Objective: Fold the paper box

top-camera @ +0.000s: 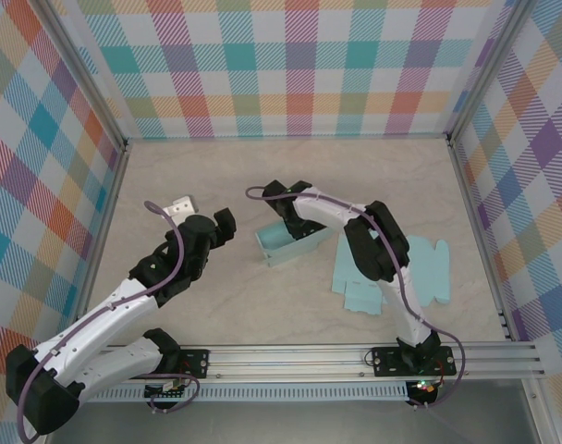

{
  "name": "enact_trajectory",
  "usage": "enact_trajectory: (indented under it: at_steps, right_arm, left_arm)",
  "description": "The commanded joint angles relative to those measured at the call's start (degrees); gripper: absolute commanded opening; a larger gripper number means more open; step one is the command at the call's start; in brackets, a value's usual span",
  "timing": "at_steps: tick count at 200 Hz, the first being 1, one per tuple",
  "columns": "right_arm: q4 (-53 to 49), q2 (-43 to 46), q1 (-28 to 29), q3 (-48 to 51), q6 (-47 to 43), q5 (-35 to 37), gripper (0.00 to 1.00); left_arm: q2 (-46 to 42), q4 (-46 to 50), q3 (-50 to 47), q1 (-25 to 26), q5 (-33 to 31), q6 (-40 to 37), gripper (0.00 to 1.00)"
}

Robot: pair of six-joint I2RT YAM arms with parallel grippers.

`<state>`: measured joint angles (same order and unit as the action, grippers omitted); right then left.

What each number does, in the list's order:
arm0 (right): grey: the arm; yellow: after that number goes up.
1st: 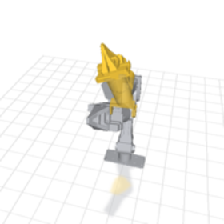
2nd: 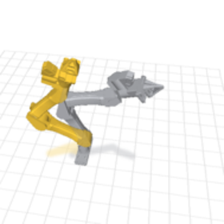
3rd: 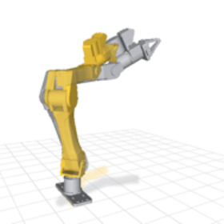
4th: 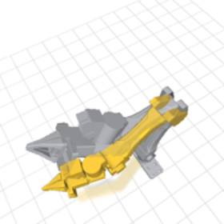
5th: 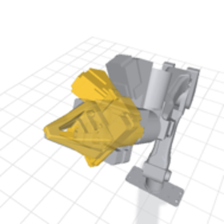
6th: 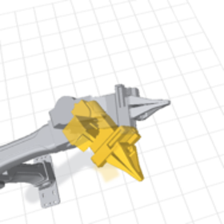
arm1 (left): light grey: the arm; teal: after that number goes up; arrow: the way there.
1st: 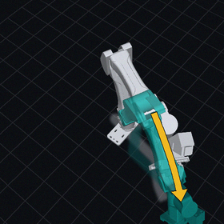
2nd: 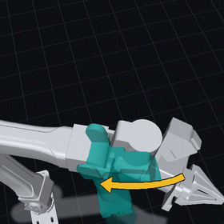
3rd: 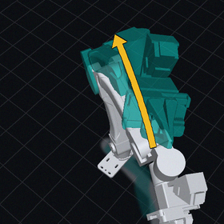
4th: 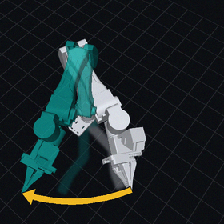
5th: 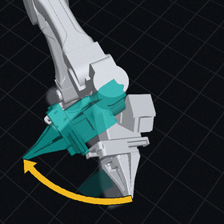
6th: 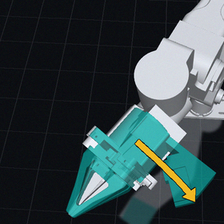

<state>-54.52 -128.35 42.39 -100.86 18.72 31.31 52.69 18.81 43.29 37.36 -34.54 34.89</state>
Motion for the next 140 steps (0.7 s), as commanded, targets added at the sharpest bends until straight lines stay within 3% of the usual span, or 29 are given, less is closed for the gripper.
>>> enact_trajectory:
  at_steps: [1, 20, 47, 96, 105, 140]
  right_arm:
    - [1.19, 3.62, -0.39, 0.64, -1.6, -2.99, 0.58]
    - [0.89, 6.67, -0.71, -0.09, -2.97, -4.08, 0.61]
    - [-0.58, 10.73, -1.17, -2.07, -4.63, -4.69, 0.73]
    - [-1.64, 22.12, -1.26, -1.41, -4.34, -4.51, 0.84]
    - [-1.95, 24.6, -1.58, -0.01, -3.67, -4.85, 1.0]
    - [0.16, 37.8, -2.23, 10.6, 1.78, -2.4, 1.0]
  left_arm:
    - [1.21, 2.78, 1.89, -1.0, 0.27, -1.97, 0.99]
    - [2.89, 2.75, 2.35, -2.21, 1.32, -2.71, 0.96]
    - [6.75, 1.13, 2.69, -5.37, 3.5, -4.55, 0.92]
    - [22.24, -3.41, 9.49, -12.93, 12.44, -10.33, 0.97]
    - [25.44, -5.01, 11.19, -13.6, 13.5, -11.05, 1.0]
    - [38.13, -4.64, 19.44, -14.34, 14.73, -14.37, 1.0]
